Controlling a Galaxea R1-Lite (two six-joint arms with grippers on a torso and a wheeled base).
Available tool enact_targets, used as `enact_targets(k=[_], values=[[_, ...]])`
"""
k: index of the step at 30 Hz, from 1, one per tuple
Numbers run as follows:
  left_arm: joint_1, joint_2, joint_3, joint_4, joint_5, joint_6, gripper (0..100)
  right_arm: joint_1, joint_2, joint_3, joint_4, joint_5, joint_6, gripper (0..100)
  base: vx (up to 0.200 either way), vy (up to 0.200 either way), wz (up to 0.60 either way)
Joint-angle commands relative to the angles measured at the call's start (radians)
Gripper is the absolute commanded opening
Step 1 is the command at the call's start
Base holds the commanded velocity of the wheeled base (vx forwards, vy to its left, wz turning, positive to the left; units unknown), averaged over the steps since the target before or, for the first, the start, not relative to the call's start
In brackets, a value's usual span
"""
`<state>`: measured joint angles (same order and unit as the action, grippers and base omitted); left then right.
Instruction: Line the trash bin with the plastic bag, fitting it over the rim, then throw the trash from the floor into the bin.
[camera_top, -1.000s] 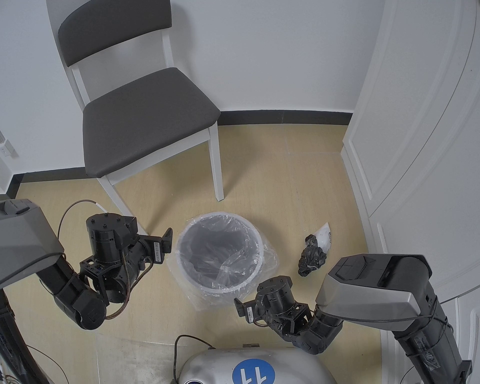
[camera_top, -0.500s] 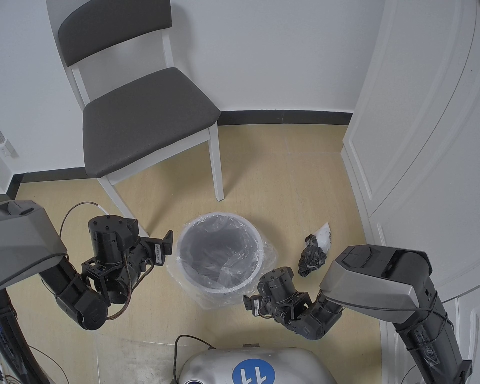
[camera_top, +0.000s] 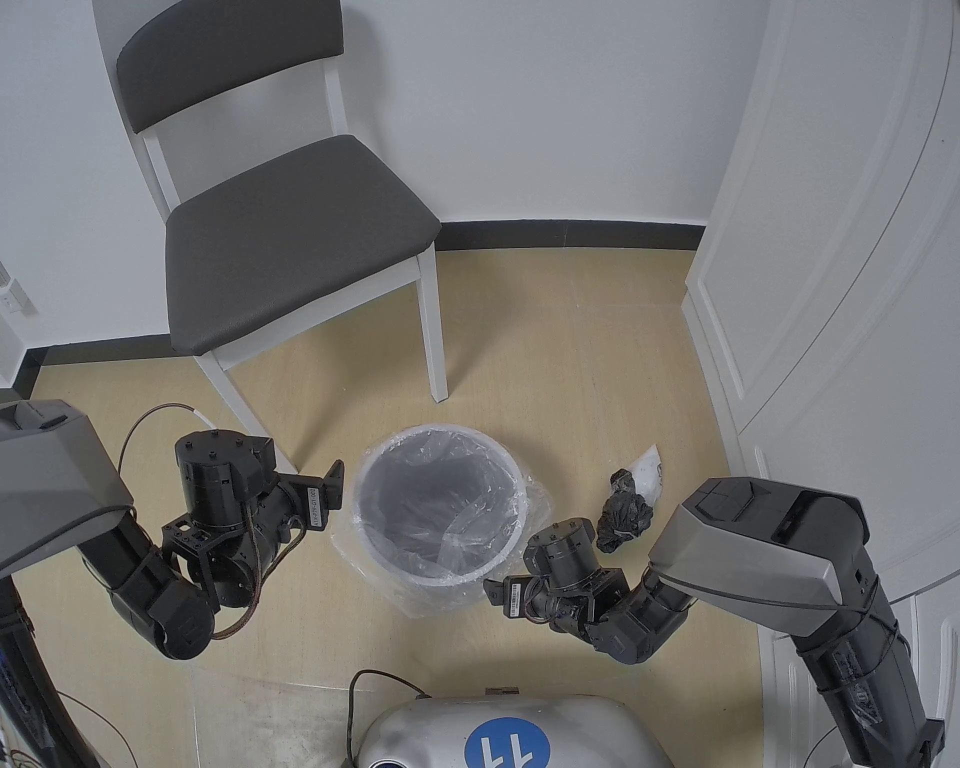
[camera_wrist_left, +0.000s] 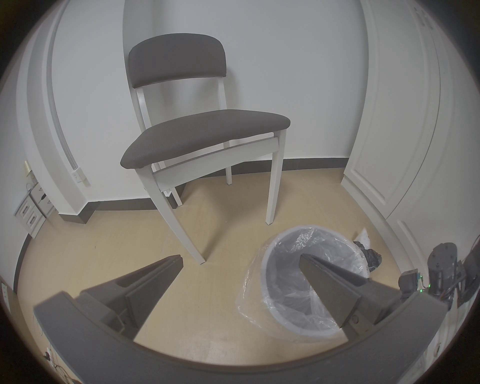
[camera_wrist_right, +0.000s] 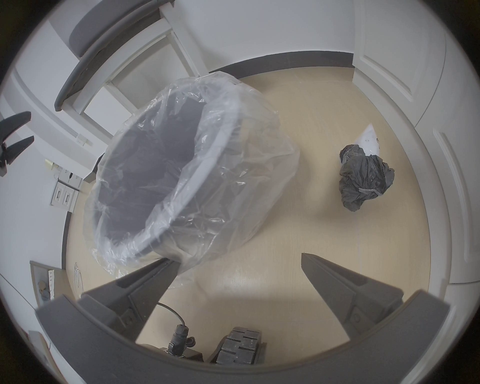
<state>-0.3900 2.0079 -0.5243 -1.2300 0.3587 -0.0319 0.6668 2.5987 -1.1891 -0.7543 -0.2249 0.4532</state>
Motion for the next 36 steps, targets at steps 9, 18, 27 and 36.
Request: enact_targets(k=[9, 18, 27, 36], values=[[0.005, -0.008, 0.009, 0.0, -0.001, 0.001, 100, 0.042, -0.141, 0.215, -0.059, 0.065, -0.071, 100, 0.0, 0.0, 0.0], [0.016, -0.015, 0.01, -0.002, -0.003, 0.001, 100, 0.046, -0.331, 0.437, -0.266, 0.119, -0.235, 100, 0.0, 0.0, 0.0], [0.016, -0.015, 0.012, 0.0, -0.003, 0.001, 100, 0.025, -0.239, 0.41, -0.275, 0.139, -0.24, 100, 0.0, 0.0, 0.0], [0.023, 0.0, 0.012, 0.0, -0.007, 0.003, 100, -0.139, -0.127, 0.255, -0.258, 0.141, -0.242, 100, 0.0, 0.0, 0.0]])
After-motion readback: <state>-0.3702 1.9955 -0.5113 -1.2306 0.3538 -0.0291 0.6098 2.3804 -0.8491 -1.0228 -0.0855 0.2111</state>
